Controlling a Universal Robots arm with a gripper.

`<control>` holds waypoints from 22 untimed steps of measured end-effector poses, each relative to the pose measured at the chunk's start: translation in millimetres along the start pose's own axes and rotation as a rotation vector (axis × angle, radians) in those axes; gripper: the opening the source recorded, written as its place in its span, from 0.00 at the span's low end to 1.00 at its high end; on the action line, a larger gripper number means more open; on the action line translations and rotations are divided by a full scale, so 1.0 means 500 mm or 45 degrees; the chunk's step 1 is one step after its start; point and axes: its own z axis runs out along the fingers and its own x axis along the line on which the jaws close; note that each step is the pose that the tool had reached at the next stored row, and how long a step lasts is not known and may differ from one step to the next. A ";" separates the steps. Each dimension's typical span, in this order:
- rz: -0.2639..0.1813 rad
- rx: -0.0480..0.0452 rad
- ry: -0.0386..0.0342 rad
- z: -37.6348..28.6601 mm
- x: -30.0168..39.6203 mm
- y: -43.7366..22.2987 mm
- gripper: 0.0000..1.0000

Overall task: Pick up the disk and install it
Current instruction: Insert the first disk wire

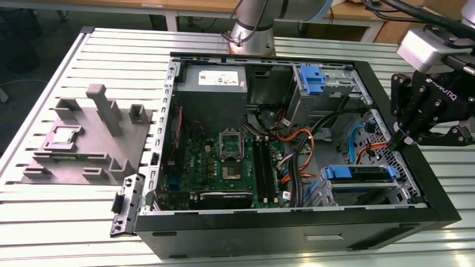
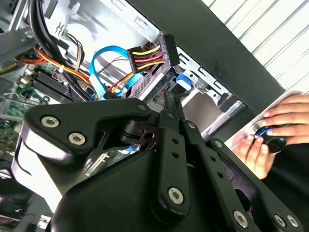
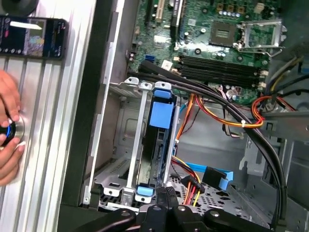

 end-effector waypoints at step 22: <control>-0.402 0.026 0.0063 0.002 0.000 0.000 0.10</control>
